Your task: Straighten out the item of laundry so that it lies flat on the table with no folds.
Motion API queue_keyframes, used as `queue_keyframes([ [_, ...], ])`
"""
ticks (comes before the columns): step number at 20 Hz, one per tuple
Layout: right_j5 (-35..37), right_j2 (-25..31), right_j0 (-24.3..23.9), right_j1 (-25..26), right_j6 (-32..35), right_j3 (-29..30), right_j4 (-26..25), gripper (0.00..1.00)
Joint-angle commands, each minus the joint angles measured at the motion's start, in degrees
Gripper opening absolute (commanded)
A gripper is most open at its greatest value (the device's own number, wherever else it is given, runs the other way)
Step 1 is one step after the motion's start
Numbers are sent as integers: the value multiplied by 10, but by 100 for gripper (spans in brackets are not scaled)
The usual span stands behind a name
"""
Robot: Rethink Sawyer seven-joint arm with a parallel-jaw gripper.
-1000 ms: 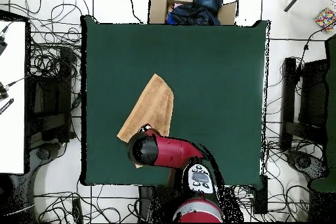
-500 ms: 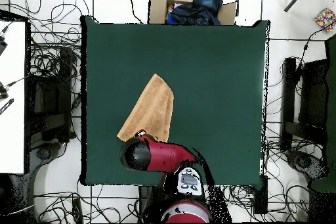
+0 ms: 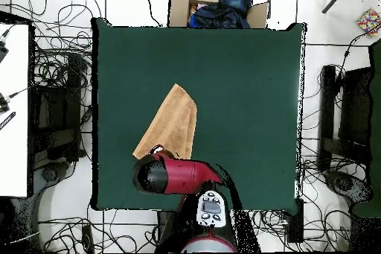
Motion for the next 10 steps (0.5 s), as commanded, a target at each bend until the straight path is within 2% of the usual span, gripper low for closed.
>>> queue_keyframes([
  [1, 38, 24, 18, 2, 20, -30, -12, 100],
  [6, 46, 13, 41, 4, 4, -33, -36, 100],
  [10, 6, 23, 39, 30, 12, -26, -45, 100],
])
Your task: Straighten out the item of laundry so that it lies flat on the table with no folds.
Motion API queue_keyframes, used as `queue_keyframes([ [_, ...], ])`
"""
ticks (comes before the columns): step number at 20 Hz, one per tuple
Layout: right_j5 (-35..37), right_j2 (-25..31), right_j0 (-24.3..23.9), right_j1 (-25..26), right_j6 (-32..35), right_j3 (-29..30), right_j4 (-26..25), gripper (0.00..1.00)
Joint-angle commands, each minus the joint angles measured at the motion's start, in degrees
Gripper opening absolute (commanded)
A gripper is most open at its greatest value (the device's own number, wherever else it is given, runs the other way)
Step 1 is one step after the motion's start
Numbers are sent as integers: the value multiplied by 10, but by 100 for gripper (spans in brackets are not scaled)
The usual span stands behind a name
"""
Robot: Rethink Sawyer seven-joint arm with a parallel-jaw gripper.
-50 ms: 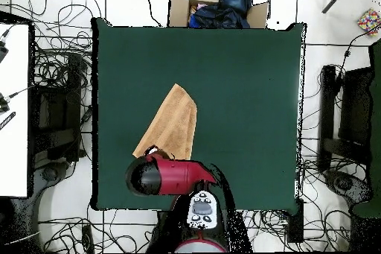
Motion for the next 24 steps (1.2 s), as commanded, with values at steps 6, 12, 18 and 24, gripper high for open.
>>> queue_keyframes([
  [6, -11, 37, 8, 42, 18, -24, -36, 100],
  [12, -31, 49, 2, 59, 26, -28, -37, 100],
  [18, -36, 58, 0, 61, 25, -24, -45, 100],
  [24, -29, 78, -21, 62, 10, -27, -57, 100],
])
